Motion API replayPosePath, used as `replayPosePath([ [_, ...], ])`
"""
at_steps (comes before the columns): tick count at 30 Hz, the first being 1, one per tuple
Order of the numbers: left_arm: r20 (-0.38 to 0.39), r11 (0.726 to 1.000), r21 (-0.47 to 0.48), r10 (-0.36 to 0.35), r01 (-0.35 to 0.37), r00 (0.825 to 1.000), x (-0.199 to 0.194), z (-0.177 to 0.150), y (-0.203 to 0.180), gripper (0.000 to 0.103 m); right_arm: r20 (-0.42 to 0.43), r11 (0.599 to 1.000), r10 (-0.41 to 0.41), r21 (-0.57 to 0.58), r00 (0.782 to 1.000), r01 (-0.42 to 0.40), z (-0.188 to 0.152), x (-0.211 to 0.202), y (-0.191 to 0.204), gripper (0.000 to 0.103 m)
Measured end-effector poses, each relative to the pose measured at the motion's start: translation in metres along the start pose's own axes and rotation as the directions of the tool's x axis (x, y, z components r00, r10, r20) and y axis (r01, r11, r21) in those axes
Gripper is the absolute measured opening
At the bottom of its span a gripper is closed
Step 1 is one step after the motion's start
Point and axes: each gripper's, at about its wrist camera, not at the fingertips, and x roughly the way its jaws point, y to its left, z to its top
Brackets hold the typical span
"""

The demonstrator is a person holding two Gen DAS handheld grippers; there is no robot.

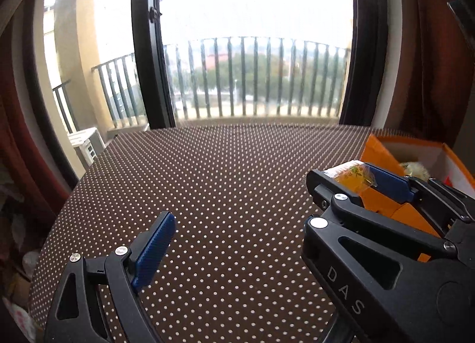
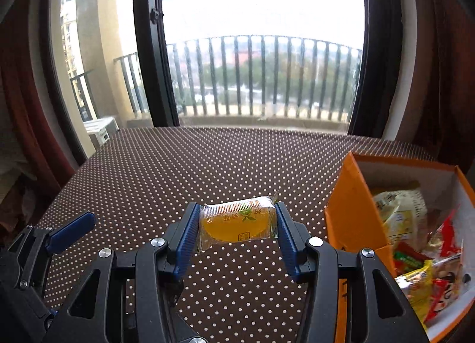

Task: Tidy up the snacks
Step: 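Carry the wrapped cake in the right tool over the orange box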

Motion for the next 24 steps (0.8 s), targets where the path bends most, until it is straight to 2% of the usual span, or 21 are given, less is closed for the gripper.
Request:
replayPosePath([
  [9, 0.085, 1.000, -0.010, -0.015, 0.016, 0.996, -0.043, 0.001, -0.010, 0.092, 0.084, 1.000, 0.003, -0.030, 0.996, -0.001, 0.002, -0.048, -0.008, 0.053],
  [14, 0.115, 1.000, -0.004, -0.008, 0.008, 0.993, -0.064, 0.001, -0.026, 0.097, 0.122, 0.999, -0.002, -0.033, 0.992, 0.007, 0.002, -0.068, -0.018, 0.053],
  [24, 0.142, 0.999, 0.042, -0.030, 0.024, 0.989, -0.071, 0.001, -0.049, 0.099, 0.171, 1.000, -0.028, -0.005, 0.985, 0.029, 0.001, -0.089, -0.040, 0.053],
])
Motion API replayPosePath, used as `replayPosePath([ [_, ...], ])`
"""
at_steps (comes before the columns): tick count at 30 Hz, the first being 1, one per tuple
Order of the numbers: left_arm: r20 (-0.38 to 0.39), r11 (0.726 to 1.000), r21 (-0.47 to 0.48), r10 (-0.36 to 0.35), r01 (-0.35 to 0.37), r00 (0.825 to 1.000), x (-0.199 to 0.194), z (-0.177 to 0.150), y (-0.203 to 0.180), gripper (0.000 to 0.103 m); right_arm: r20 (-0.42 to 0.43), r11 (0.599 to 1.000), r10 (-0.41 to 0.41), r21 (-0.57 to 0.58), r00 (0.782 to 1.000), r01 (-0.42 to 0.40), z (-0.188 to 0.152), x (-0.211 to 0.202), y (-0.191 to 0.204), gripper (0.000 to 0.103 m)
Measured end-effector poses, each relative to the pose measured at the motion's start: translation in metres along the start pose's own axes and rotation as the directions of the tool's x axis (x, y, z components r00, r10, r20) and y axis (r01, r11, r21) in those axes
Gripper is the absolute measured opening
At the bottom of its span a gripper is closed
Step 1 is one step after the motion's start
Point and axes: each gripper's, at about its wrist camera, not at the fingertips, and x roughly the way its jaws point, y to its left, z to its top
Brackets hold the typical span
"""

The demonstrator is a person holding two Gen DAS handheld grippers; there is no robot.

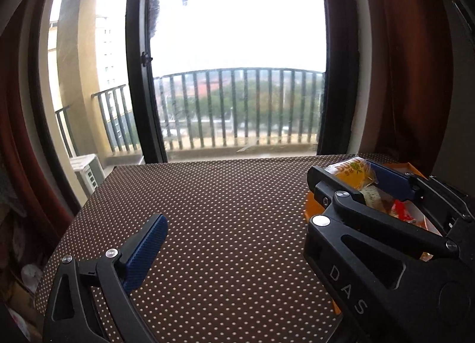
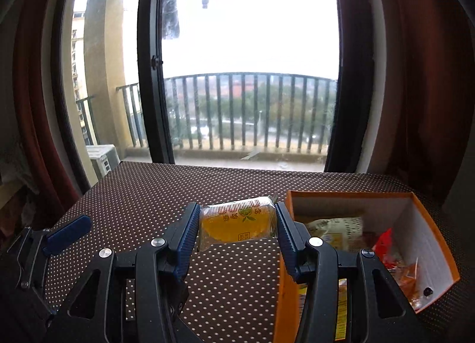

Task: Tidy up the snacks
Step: 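Carry the wrapped cake in the right tool over the orange box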

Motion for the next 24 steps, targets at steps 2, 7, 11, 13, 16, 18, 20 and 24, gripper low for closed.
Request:
replayPosePath([
  [2, 0.008, 1.000, 0.015, -0.018, 0.018, 1.000, 0.001, 0.001, -0.004, 0.099, 0.007, 1.000, -0.006, 0.007, 1.000, 0.006, 0.000, -0.003, -0.006, 0.053],
  [7, 0.014, 0.998, 0.041, -0.055, 0.054, 0.998, 0.008, 0.006, -0.016, 0.099, 0.023, 0.999, -0.033, 0.030, 0.999, 0.032, 0.000, -0.011, -0.026, 0.053],
  [11, 0.027, 0.992, 0.059, -0.110, 0.108, 0.994, 0.014, 0.011, -0.033, 0.099, 0.040, 0.997, -0.062, 0.053, 0.997, 0.060, -0.001, -0.015, -0.042, 0.053],
  [13, 0.026, 0.990, 0.071, -0.124, 0.121, 0.992, 0.017, 0.014, -0.040, 0.099, 0.045, 0.995, -0.076, 0.064, 0.996, 0.074, -0.002, -0.017, -0.051, 0.053],
  [16, 0.023, 0.986, 0.087, -0.142, 0.140, 0.990, 0.023, 0.017, -0.050, 0.099, 0.048, 0.992, -0.097, 0.084, 0.994, 0.093, -0.004, -0.017, -0.066, 0.053],
  [18, 0.017, 0.985, 0.094, -0.150, 0.147, 0.989, 0.028, 0.018, -0.058, 0.099, 0.049, 0.990, -0.108, 0.097, 0.993, 0.103, -0.005, -0.016, -0.074, 0.053],
  [20, 0.010, 0.982, 0.102, -0.159, 0.157, 0.987, 0.032, 0.020, -0.065, 0.099, 0.046, 0.988, -0.118, 0.108, 0.992, 0.112, -0.006, -0.014, -0.082, 0.053],
  [24, -0.009, 0.976, 0.126, -0.179, 0.179, 0.984, 0.041, 0.022, -0.081, 0.099, 0.038, 0.982, -0.139, 0.136, 0.990, 0.132, -0.008, -0.010, -0.101, 0.053],
])
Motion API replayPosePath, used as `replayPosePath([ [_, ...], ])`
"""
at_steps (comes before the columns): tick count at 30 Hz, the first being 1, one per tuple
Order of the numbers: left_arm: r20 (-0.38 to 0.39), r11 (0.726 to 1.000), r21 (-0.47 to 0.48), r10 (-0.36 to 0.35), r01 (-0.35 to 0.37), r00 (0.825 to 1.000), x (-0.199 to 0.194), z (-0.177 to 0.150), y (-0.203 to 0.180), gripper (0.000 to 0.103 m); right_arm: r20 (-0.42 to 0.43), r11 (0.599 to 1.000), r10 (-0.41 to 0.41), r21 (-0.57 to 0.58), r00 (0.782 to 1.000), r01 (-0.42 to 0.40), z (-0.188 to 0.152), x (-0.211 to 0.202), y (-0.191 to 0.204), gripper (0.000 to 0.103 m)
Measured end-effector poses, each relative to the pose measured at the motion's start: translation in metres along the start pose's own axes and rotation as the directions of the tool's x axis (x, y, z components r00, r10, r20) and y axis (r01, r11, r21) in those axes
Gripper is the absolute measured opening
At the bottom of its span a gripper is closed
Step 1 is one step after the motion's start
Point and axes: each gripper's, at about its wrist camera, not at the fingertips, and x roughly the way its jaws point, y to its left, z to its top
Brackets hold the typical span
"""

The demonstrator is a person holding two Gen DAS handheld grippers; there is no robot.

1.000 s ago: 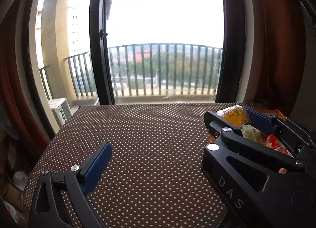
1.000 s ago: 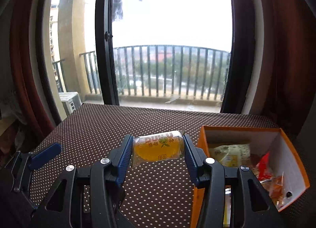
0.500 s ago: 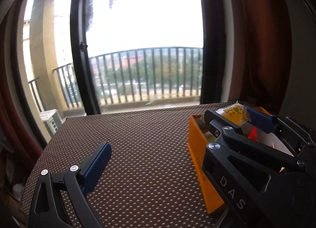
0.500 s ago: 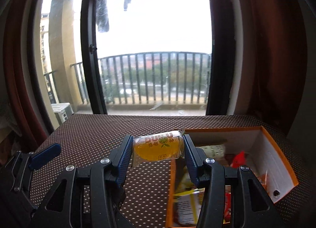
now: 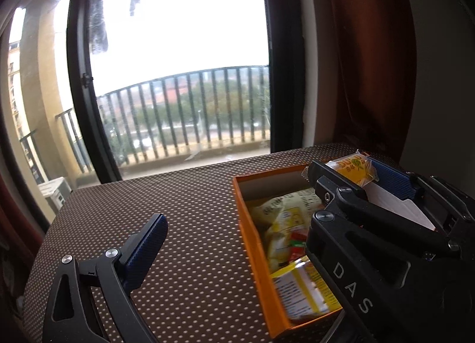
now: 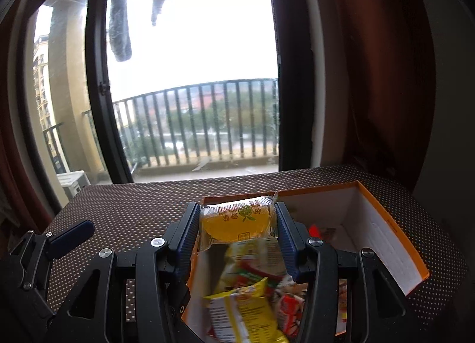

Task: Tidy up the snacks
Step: 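Carry the wrapped cake in the right tool over the orange box, then open the right tool to drop the cake into the box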

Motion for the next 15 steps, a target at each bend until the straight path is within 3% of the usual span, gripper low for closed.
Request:
replayPosePath([
  [7, -0.037, 0.999, 0.049, -0.015, 0.016, 0.999, 0.022, 0.003, -0.031, 0.099, -0.021, 0.997, -0.049, 0.059, 0.999, 0.050, -0.004, 0.014, -0.033, 0.053],
  [15, -0.169, 0.994, 0.090, -0.052, 0.068, 0.984, 0.052, 0.006, -0.069, 0.099, -0.064, 0.987, -0.099, 0.122, 0.993, 0.106, -0.012, 0.028, -0.073, 0.053],
])
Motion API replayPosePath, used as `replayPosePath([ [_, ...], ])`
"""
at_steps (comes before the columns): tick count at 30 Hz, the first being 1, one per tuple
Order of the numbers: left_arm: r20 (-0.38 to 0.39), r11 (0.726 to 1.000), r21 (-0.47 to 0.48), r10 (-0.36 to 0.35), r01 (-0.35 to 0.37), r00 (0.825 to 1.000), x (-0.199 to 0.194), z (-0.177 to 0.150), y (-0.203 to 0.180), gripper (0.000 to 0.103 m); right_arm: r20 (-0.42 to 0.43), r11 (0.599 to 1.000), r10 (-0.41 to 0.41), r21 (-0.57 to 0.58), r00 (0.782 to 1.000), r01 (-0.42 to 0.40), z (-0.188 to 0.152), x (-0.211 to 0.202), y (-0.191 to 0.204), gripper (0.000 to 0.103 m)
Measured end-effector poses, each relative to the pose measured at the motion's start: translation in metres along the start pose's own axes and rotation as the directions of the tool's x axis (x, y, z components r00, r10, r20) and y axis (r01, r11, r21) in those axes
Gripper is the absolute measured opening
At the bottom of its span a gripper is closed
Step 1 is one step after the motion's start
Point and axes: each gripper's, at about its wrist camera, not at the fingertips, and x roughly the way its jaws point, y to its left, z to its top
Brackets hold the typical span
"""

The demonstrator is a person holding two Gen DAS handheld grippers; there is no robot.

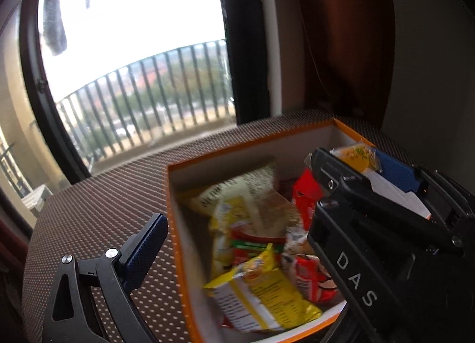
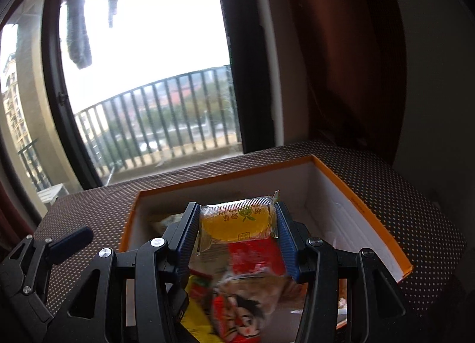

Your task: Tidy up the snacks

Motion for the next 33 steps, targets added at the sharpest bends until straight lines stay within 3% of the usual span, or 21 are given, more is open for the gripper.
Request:
replayPosePath([
  [10, -0.074, 0.999, 0.044, 0.002, 0.001, 0.997, 0.027, 0.009, -0.031, 0.098, -0.046, 0.998, -0.032, 0.052, 0.998, 0.035, -0.001, 0.024, -0.032, 0.059],
  [15, -0.082, 0.999, 0.043, -0.007, 0.010, 0.997, 0.029, 0.008, -0.034, 0.099, -0.060, 0.997, -0.045, 0.057, 0.997, 0.048, -0.004, 0.028, -0.039, 0.076],
  [18, -0.071, 0.999, 0.039, -0.011, 0.014, 0.997, 0.024, 0.006, -0.032, 0.099, -0.052, 0.997, -0.054, 0.059, 0.997, 0.057, -0.006, 0.026, -0.039, 0.083],
  [33, 0.052, 0.998, -0.034, 0.052, -0.050, 0.997, -0.030, -0.024, 0.013, 0.100, -0.008, 1.000, -0.023, -0.016, 1.000, 0.022, -0.016, -0.010, 0.015, 0.086],
])
